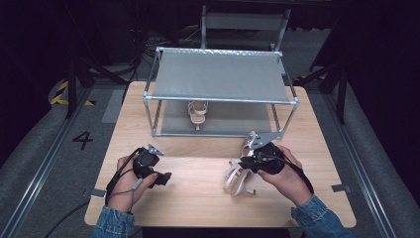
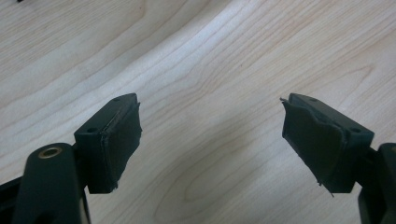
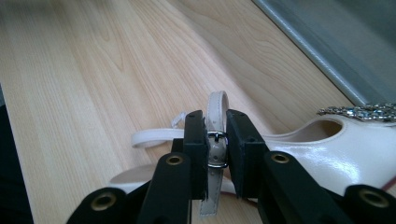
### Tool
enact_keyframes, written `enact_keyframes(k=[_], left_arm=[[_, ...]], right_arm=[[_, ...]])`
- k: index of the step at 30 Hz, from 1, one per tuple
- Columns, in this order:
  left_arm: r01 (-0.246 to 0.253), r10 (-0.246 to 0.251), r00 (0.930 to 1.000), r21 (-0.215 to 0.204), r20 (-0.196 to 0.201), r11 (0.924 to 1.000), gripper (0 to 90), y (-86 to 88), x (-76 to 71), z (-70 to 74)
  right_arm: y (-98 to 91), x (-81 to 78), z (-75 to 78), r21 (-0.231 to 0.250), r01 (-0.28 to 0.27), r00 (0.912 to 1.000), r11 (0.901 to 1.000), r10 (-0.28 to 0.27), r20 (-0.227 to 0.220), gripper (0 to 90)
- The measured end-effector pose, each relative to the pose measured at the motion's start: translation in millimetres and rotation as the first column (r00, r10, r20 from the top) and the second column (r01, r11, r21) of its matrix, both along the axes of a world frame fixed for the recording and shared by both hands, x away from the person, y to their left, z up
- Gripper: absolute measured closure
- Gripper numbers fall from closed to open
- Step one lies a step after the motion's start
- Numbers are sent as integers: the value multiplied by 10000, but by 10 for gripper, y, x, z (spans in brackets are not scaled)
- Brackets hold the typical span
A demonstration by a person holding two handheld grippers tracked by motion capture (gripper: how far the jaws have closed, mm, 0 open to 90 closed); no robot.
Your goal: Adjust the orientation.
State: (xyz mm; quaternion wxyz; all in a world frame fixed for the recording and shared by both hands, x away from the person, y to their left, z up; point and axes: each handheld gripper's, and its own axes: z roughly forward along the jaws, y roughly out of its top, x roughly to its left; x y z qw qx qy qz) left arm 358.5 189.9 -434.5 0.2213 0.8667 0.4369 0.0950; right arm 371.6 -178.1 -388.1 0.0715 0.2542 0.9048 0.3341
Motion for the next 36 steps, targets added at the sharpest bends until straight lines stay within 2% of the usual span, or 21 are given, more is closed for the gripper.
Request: enact_keyframes(k=[4, 6, 8, 12, 17, 20, 22, 23, 24, 25, 27, 31, 33, 36], left_arm=[[286, -286, 9996, 22, -32, 9996, 201, -94, 68, -8], [373, -373, 9993, -11, -43, 9993, 201, -126, 84, -7], [525, -525, 9986, -18, -41, 9986, 200, -166, 112, 1], [657, -658, 9978, -56, -80, 9978, 200, -237, 158, 8], [922, -922, 9957, -94, -46, 9957, 198, -320, 207, 25], [1026, -1027, 9947, -121, -40, 9946, 198, -363, 241, 26], [1087, -1088, 9940, -148, -72, 9940, 198, -395, 259, 19], [1087, -1088, 9940, -148, -72, 9940, 198, -395, 259, 19], [1214, -1214, 9926, -96, -62, 9926, 198, -417, 280, 11], [1176, -1177, 9930, -110, -120, 9930, 198, -427, 278, 9], [1232, -1234, 9923, -137, -144, 9923, 198, -441, 286, 8], [1291, -1291, 9916, -54, -114, 9916, 196, -440, 299, 13], [1171, -1173, 9930, -159, -157, 9930, 196, -446, 302, 15], [1192, -1195, 9926, -146, -209, 9928, 196, -454, 321, 13]], right_arm=[[-160, -45, 65, 114, 293, 9993, 9995, -296, 221, 794], [-198, -45, 73, 136, 367, 9991, 9992, -370, 198, 795], [-373, -43, 89, 275, 788, 9968, 9965, -790, 70, 795], [-516, -36, 62, 259, 1153, 9933, 9930, -1151, -98, 795], [-750, -22, -23, 238, 1844, 9814, 9826, -1827, -598, 795], [-861, -13, -46, 114, 2144, 9746, 9767, -2132, -680, 795], [-988, 9, -76, 150, 2495, 9659, 9683, -2478, -755, 795], [-988, 9, -76, 150, 2495, 9659, 9683, -2478, -755, 795], [-1075, 26, -113, 118, 2824, 9567, 9592, -2806, -776, 795], [-1110, 32, -126, 183, 2943, 9534, 9555, -2922, -750, 795], [-1162, 41, -141, 312, 3067, 9486, 9513, -3027, -925, 795], [-1178, 37, -146, 411, 3076, 9480, 9506, -3025, -986, 794], [-1164, 28, -143, 392, 3057, 9496, 9513, -3016, -852, 782], [-1167, 19, -128, 611, 3100, 9482, 9488, -3038, -931, 636]])
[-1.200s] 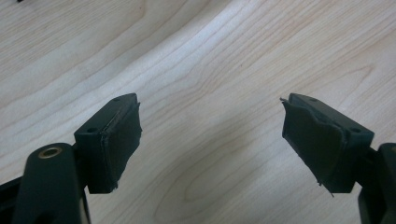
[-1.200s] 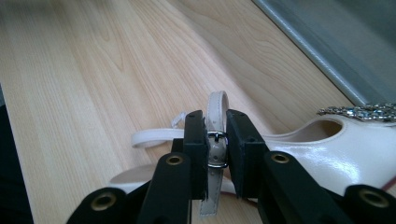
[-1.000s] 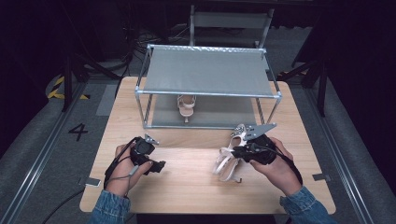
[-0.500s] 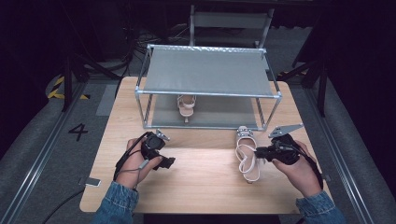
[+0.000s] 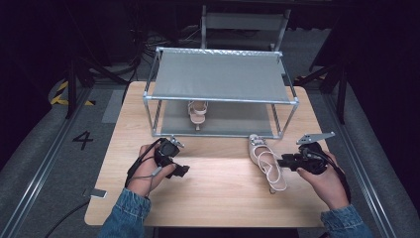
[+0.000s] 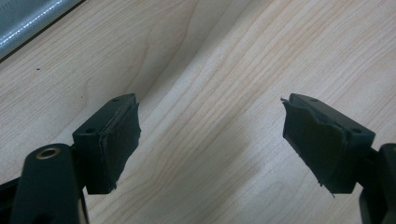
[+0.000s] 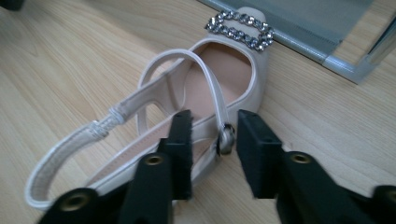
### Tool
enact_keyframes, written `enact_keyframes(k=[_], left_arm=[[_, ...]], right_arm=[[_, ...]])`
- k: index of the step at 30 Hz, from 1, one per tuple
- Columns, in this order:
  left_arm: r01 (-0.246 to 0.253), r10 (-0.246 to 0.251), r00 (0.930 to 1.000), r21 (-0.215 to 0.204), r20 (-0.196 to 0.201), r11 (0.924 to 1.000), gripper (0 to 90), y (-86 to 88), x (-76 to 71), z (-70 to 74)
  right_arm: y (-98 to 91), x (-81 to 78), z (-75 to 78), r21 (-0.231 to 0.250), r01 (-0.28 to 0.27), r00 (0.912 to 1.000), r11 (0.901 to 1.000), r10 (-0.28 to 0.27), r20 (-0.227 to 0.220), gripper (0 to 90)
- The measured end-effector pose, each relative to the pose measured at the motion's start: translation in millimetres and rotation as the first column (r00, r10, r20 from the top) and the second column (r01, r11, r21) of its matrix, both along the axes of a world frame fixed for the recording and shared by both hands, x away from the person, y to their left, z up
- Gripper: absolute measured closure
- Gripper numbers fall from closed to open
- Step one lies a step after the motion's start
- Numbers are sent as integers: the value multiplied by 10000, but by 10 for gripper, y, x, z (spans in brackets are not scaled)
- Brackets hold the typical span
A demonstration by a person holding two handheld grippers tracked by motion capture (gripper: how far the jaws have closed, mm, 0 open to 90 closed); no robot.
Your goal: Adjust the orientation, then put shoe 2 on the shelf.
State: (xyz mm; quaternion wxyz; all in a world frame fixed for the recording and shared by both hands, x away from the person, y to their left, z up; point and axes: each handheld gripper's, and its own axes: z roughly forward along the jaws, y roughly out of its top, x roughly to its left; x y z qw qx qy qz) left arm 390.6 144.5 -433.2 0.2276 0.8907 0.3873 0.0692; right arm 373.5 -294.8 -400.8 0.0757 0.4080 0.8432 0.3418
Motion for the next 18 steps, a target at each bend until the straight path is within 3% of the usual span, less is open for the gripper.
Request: enact_keyframes(k=[3, 6, 9, 12, 18], left_arm=[[80, -81, 10000, 34, 47, 10000, 195, -8, 17, -11], [74, -74, 10000, 63, -34, 10000, 194, -8, 24, -28], [69, -69, 10000, 50, -41, 10000, 193, -7, 28, -30], [53, -52, 9999, 95, -129, 9999, 193, -2, 22, -38], [45, -44, 10000, 97, -39, 9999, 192, 21, 6, -31]], right_arm=[[-3, -15, 23, 69, 69, 9999, 10000, -69, 87, 604], [66, -77, 152, 316, 173, 9990, 9994, -186, 417, 569], [205, -130, 239, 983, 82, 9994, 9951, -114, 325, 561], [332, -143, 231, 1549, -106, 9999, 9879, 91, 103, 551], [530, -37, 75, 700, 41, 9995, 9975, -18, -325, 541]])
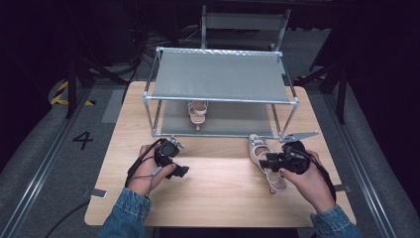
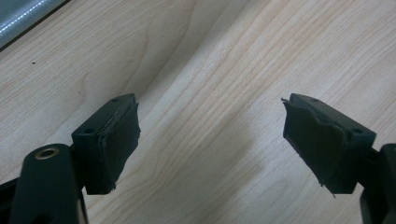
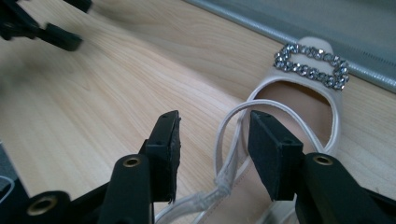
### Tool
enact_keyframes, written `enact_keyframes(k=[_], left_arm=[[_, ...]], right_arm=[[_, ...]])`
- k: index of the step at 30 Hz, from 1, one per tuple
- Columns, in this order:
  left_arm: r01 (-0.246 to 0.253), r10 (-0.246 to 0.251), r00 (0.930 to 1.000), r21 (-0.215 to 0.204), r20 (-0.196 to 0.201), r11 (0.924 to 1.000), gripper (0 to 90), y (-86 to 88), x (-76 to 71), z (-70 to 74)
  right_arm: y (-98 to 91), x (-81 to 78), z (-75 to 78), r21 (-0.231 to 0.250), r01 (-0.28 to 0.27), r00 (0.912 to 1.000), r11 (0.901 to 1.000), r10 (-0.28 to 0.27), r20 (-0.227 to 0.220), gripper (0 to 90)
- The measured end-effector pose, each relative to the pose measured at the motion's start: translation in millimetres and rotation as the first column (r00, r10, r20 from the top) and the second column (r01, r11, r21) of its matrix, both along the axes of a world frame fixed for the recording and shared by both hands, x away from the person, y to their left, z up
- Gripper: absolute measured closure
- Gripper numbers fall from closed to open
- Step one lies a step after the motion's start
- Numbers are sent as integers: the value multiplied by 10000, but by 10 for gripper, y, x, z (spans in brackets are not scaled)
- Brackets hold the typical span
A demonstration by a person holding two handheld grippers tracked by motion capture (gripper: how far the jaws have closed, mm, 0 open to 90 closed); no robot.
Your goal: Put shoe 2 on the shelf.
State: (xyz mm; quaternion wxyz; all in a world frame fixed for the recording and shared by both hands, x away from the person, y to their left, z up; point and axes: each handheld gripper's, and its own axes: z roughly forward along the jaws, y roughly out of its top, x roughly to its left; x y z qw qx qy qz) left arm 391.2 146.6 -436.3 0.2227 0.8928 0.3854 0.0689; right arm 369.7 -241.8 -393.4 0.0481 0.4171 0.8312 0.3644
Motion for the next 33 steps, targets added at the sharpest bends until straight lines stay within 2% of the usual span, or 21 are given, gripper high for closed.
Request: enact_keyframes(k=[6, 12, 15, 16, 18, 22, 23, 24, 27, 29, 31, 33], left_arm=[[-128, 129, 9999, 70, -56, 9999, 191, 50, -34, -15], [-272, 272, 9996, 97, -75, 9996, 191, 126, -82, -21], [-427, 428, 9990, 124, -114, 9990, 191, 166, -101, -23], [-404, 404, 9992, 138, -19, 9991, 191, 178, -100, -26], [-499, 500, 9987, 124, -122, 9987, 191, 184, -111, -25], [-467, 469, 9988, 178, -113, 9987, 192, 199, -129, -35], [-467, 469, 9988, 178, -113, 9987, 192, 199, -129, -35], [-431, 433, 9990, 187, -95, 9989, 192, 204, -136, -37], [-401, 403, 9992, 238, -80, 9989, 192, 218, -141, -35], [-498, 500, 9987, 188, -100, 9986, 192, 226, -150, -35], [-533, 536, 9984, 163, -183, 9984, 193, 237, -156, -32], [-565, 568, 9980, 133, -266, 9983, 193, 245, -165, -32]], right_arm=[[135, 147, -140, -549, 134, 9987, 9984, -161, -484, 529], [262, 274, -291, -1210, 16, 9960, 9927, -124, -884, 521], [300, 328, -348, -1416, -28, 9952, 9899, -111, -969, 535], [309, 341, -360, -1520, -70, 9948, 9884, -85, -1012, 543], [320, 351, -373, -1590, -110, 9946, 9872, -57, -1037, 550], [377, 385, -445, -2114, -346, 9952, 9768, 143, -968, 563], [377, 385, -445, -2114, -346, 9952, 9768, 143, -968, 563], [391, 385, -452, -2252, -317, 9966, 9738, 136, -811, 585], [394, 387, -448, -2427, -371, 9971, 9694, 199, -732, 634], [395, 380, -439, -2756, -535, 9981, 9598, 433, -432, 748], [405, 369, -423, -3099, -468, 9988, 9496, 397, -293, 820], [411, 364, -412, -3255, -458, 9988, 9444, 382, -297, 862]])
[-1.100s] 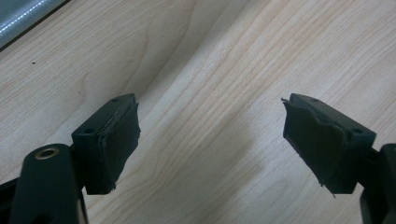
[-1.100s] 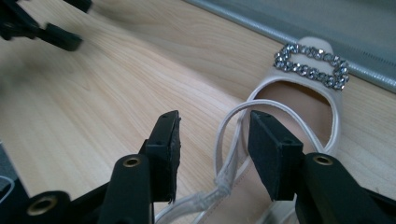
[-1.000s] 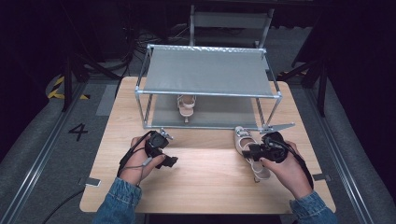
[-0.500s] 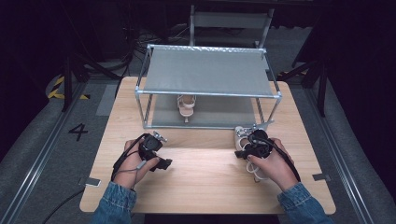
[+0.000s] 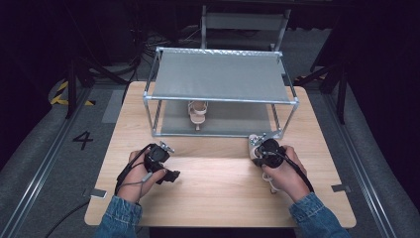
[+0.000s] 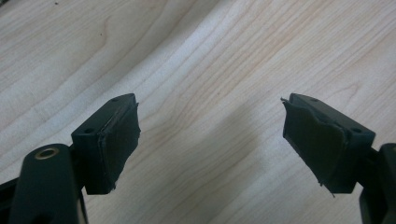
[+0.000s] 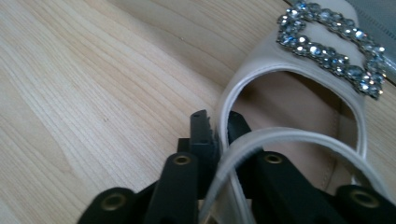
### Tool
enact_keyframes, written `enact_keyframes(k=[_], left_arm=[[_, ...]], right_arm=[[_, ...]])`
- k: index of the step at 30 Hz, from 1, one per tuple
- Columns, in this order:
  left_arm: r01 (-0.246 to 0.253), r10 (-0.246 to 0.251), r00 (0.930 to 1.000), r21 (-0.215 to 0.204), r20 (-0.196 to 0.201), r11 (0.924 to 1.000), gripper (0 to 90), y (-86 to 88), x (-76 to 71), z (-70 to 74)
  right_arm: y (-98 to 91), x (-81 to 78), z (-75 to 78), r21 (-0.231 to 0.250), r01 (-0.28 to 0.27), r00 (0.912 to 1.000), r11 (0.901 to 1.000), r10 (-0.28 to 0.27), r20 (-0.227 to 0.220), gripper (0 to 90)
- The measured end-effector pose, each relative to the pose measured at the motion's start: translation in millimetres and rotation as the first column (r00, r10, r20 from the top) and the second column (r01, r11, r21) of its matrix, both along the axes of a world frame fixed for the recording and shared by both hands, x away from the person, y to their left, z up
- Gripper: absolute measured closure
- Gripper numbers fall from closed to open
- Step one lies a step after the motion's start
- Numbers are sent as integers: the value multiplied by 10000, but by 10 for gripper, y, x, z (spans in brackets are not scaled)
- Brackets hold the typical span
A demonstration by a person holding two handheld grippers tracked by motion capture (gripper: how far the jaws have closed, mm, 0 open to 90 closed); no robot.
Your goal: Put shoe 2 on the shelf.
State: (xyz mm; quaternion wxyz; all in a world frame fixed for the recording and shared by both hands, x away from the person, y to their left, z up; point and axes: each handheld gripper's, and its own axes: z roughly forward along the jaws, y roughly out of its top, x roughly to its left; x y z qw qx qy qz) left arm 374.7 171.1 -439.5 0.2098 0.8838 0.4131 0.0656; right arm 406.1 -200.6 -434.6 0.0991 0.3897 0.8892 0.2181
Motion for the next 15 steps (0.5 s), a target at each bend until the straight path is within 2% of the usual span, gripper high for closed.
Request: enact_keyframes(k=[2, 7, 10, 15], left_arm=[[-10, 10, 10000, 21, -5, 10000, 193, 14, -4, -2], [-185, 185, 9998, 0, -8, 9998, 194, 70, -10, -9], [-199, 199, 9998, 29, -17, 9998, 195, 102, -10, -12], [-350, 350, 9994, -83, 46, 9994, 195, 143, -23, 17]], right_arm=[[-4, -2, 11, -88, -11, 10000, 10000, 11, -66, 870], [-32, -20, 83, -176, 15, 9998, 9998, -11, 194, 871], [-47, -30, 154, 214, 51, 9997, 9998, -56, 246, 872], [1, 4, 245, 255, -55, 9979, 9997, 38, 646, 871]])
